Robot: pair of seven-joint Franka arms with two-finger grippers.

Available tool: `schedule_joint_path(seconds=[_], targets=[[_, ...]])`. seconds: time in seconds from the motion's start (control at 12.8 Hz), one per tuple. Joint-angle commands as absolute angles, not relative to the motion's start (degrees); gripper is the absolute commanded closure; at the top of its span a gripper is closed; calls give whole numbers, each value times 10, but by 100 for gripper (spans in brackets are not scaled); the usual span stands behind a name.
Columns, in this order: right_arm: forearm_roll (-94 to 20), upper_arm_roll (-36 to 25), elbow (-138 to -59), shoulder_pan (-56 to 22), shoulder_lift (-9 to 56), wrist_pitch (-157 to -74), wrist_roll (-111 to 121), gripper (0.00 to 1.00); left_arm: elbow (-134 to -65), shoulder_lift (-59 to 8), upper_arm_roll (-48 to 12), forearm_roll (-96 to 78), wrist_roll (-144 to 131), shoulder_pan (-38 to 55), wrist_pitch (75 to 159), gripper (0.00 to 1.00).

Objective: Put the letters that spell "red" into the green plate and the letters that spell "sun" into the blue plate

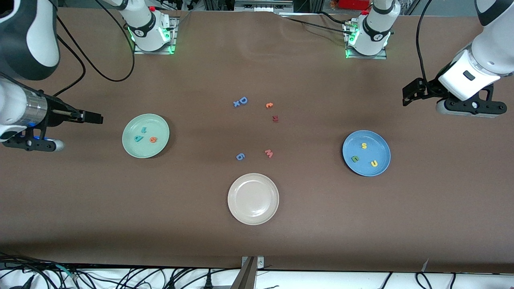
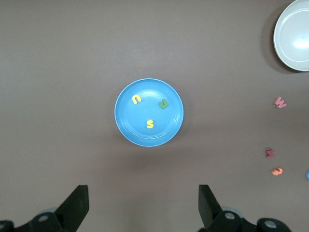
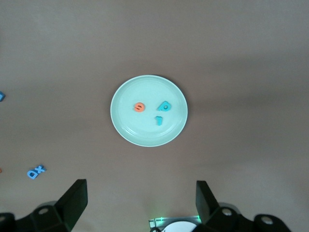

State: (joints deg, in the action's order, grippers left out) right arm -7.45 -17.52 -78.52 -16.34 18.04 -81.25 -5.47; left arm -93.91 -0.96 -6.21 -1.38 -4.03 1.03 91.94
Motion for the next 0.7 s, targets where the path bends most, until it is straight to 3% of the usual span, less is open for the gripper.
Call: schedule_joint_path(seconds=[0.0,0.31,0.63], targets=[[-36,-69,-815,-73,142,-847,-52,1,-924,-13,-62,-11,-37,11,906,0],[-19,-32,-936,-40,73,-955,-51,0,-924,-13,-62,-11,-37,11,906,0],[-10,-20,-932,-30,74,-961,-50,0,-924,-13,-62,-11,-37,11,906,0]])
